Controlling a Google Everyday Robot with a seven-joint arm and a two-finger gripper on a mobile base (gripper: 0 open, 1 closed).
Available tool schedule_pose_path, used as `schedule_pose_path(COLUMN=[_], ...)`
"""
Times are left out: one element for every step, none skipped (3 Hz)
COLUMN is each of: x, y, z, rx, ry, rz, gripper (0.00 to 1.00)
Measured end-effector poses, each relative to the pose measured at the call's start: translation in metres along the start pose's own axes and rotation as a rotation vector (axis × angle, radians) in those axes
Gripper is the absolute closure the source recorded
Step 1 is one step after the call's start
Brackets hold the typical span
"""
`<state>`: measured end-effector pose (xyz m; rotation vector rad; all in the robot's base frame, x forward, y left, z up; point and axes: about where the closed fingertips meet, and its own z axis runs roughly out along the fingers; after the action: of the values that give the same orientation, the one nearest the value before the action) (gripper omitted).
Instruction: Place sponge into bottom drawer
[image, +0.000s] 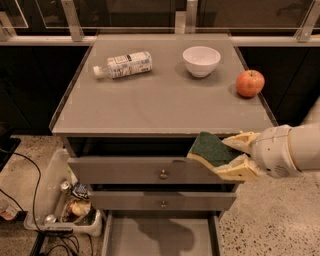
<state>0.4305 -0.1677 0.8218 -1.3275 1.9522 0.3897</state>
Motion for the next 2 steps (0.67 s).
schedule_pose_path(x=[0.002, 0.026], y=[0.005, 0.022], z=[0.008, 0.038], rx=[-0.017, -0.052], ry=[0.007, 0.011], rz=[0.005, 0.024], gripper=[1.0, 1.0])
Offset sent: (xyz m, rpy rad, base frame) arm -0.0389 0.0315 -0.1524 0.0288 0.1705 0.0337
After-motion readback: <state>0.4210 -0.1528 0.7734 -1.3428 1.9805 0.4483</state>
